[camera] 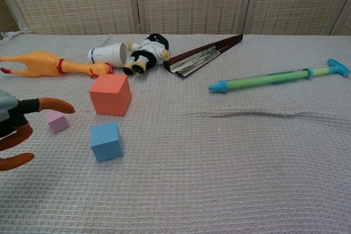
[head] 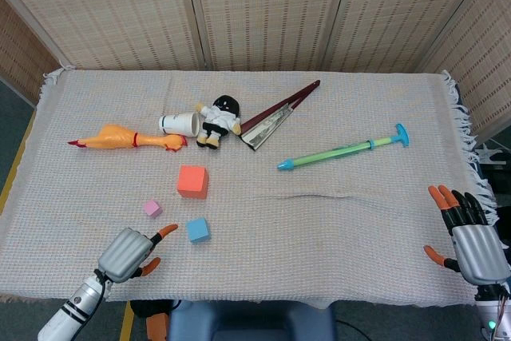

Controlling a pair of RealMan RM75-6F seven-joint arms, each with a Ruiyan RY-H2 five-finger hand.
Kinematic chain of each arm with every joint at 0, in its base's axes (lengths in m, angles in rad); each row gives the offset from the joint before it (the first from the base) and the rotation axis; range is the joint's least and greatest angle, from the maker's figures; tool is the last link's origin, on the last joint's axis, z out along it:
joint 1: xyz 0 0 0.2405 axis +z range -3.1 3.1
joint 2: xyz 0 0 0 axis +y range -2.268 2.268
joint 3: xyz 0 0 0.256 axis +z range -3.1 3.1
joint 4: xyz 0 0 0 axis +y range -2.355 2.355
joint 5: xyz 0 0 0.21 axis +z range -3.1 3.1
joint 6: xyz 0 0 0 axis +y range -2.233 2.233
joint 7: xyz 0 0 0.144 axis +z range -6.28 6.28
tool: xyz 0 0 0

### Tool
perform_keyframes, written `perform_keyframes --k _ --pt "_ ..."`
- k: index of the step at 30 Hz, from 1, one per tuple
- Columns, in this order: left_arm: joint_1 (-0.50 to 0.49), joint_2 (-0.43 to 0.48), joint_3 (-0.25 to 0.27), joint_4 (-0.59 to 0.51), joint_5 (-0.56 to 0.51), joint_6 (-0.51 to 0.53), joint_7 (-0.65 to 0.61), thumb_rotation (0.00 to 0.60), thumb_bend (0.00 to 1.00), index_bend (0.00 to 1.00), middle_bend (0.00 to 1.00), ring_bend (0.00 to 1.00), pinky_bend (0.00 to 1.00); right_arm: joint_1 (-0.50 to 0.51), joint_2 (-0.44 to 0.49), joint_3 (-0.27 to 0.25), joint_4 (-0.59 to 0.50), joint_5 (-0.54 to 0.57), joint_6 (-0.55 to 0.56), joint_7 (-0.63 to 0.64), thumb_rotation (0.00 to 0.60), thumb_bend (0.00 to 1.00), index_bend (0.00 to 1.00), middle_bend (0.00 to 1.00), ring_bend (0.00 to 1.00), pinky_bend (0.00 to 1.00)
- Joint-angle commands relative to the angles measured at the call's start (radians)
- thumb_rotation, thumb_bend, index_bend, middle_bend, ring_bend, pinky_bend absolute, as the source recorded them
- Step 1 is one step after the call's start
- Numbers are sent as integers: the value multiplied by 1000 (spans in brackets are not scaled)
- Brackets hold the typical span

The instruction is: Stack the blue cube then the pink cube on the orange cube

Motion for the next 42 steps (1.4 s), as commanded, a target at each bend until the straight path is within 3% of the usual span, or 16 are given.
perform_keyframes --k 1,8,17,29,35,42 --pt "-44 -38 -15 50 20 -33 -13 600 357 156 880 916 996 1 1 -2 -2 3 -7 -4 600 60 0 0 0 0" --pt "-127 -116 -28 157 35 -98 8 600 358 159 899 944 1000 -2 3 0 -9 8 -5 -10 600 60 0 0 0 0" --pt "-173 -188 -30 279 57 -88 66 600 355 157 901 948 1000 -10 14 1 -14 11 3 -4 600 60 0 0 0 0" --pt "-215 -231 -16 350 51 -96 104 600 357 170 911 948 1000 -14 21 5 -19 21 3 -2 600 60 0 0 0 0" --pt "-231 -248 -1 379 77 -62 63 600 358 233 906 953 1000 -12 22 7 -19 30 -7 -5 600 60 0 0 0 0" --pt "-242 -283 15 445 97 -21 4 600 354 417 905 955 1000 -12 23 7 -21 31 -9 -9 600 60 0 0 0 0"
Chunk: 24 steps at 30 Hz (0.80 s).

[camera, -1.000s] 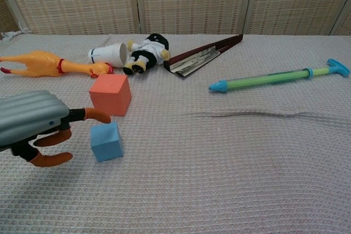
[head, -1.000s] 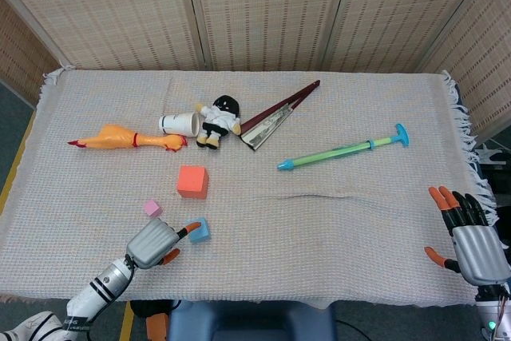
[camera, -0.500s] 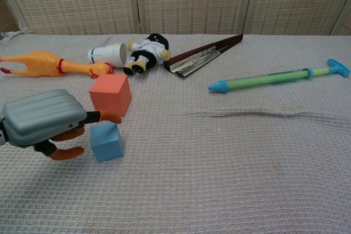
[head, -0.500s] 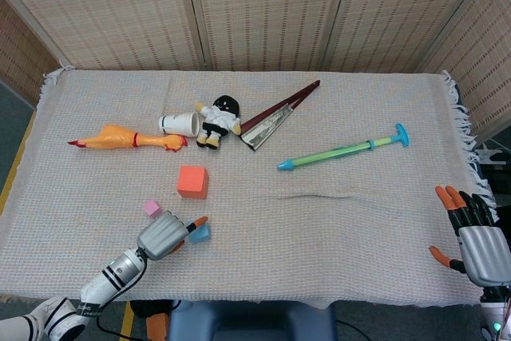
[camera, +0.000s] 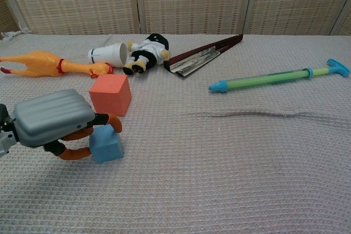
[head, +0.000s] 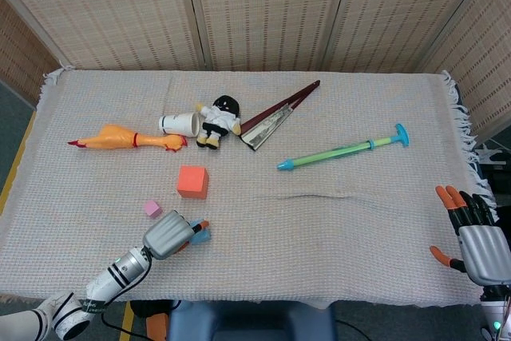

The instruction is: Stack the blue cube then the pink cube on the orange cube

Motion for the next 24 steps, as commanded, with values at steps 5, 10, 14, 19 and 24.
perform_keyframes --k 5,10,14,19,24 --pt "-2 -30 12 46 4 50 -79 600 354 491 910 956 1000 2 0 -1 0 1 -7 -2 600 60 0 0 0 0" --pt "1 -1 9 -13 -50 36 -181 600 348 510 932 963 1000 3 1 -4 -1 -2 -12 -1 600 60 0 0 0 0" --pt "12 40 -1 -68 -85 41 -163 600 347 517 950 973 1000 0 5 -5 -5 -6 -7 3 600 61 0 0 0 0" --pt "37 99 -33 -166 -163 52 -136 600 345 553 976 996 1000 -3 9 -7 -8 -12 -2 6 600 60 0 0 0 0" --pt "48 154 -116 -260 -299 49 -75 600 343 573 996 1000 1000 -3 12 -12 -10 -19 -5 8 600 60 0 0 0 0"
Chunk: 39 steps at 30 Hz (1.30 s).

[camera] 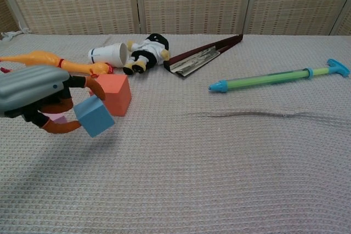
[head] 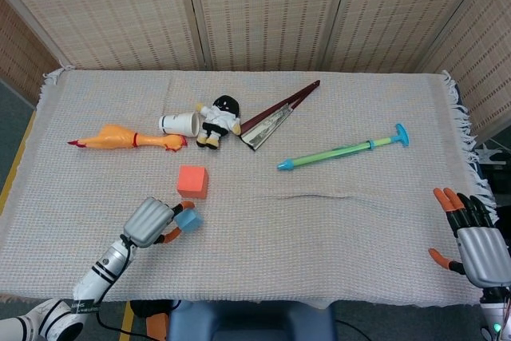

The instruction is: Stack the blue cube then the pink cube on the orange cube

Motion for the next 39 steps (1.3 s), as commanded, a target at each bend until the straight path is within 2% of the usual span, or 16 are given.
perform_keyframes --k 1,8,11,17,21,25,30,39 --pt "5 52 -71 -78 -119 -20 54 600 343 578 997 1000 1000 0 1 -2 -2 -3 -1 -1 600 60 0 0 0 0" --pt "-23 100 -191 -188 -413 -80 208 600 342 626 1000 1000 1000 -2 3 -2 -6 -5 1 -5 600 61 0 0 0 0" --pt "-38 110 -216 -238 -487 -81 253 600 341 661 1000 1000 1000 2 1 -2 -4 2 -9 -7 600 62 0 0 0 0" --pt "-94 79 -243 -270 -598 -66 378 600 339 701 1000 1000 1000 5 5 -4 -7 3 -17 -5 600 61 0 0 0 0" --pt "-134 34 -265 -270 -679 -40 447 600 345 623 1000 1000 1000 -1 13 -4 -10 -2 -6 5 600 62 0 0 0 0" --pt "-182 -3 -280 -287 -756 -12 536 600 346 653 1000 1000 1000 -3 20 -5 -11 -3 -3 15 600 61 0 0 0 0" --pt "-228 -53 -271 -284 -790 25 612 600 347 660 1000 1000 1000 -6 30 -7 -13 -8 0 30 600 62 0 0 0 0" --pt "-255 -90 -248 -250 -819 54 653 600 346 666 1000 1000 1000 -13 41 -11 -14 -18 12 46 600 62 0 0 0 0"
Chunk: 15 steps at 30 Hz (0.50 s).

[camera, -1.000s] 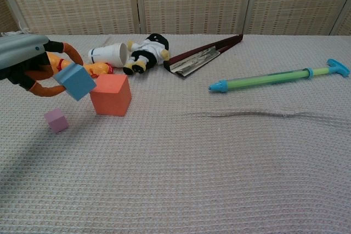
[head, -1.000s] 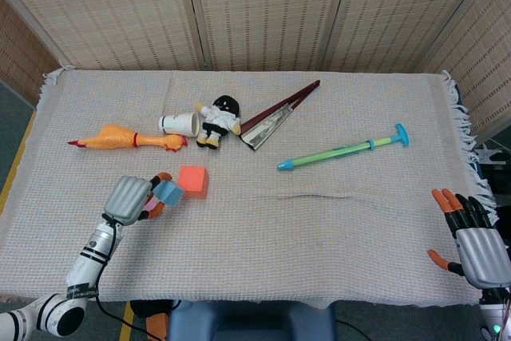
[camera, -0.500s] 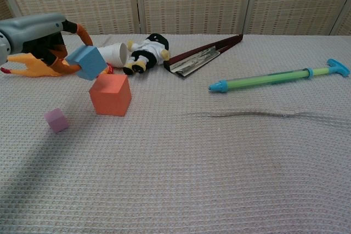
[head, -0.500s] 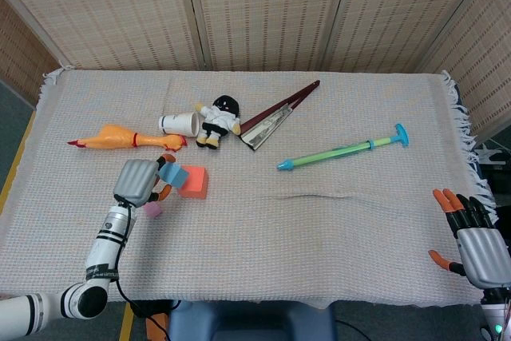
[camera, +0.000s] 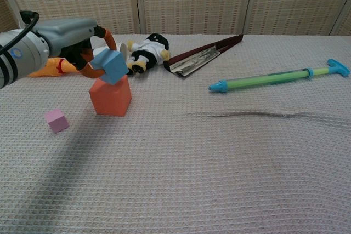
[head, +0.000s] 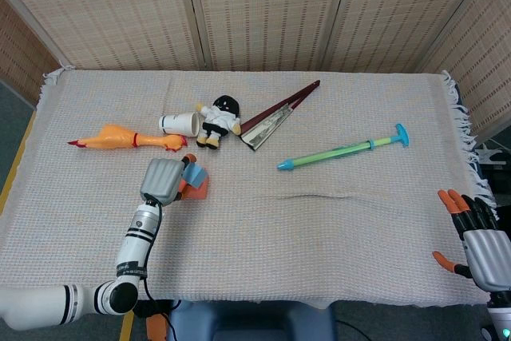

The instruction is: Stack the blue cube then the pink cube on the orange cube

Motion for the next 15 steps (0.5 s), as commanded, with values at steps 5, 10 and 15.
perform_keyframes --k 5,10,15 --pt "-16 -15 11 -3 -9 33 33 600 346 654 1000 1000 1000 1 2 -1 0 0 -5 1 600 62 0 0 0 0" --pt "-20 -20 14 -6 -14 40 43 600 347 644 1000 1000 1000 1 2 -1 0 0 -6 2 600 62 0 0 0 0" --pt "-30 -31 23 -2 -44 44 70 600 346 631 1000 1000 1000 0 4 -2 -1 -2 -5 2 600 62 0 0 0 0"
